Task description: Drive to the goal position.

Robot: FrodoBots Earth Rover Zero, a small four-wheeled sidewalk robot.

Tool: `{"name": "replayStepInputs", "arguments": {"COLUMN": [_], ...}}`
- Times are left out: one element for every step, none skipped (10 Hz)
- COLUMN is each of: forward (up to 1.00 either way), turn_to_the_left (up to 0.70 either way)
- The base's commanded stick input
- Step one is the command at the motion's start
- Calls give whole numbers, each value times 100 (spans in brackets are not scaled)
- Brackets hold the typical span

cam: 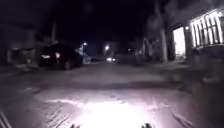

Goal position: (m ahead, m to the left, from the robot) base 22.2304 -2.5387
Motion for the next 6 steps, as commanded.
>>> {"name": "replayStepInputs", "arguments": {"forward": [70,70,70,70,70,70], "turn_to_the_left": [0,0,0,0,0,0]}}
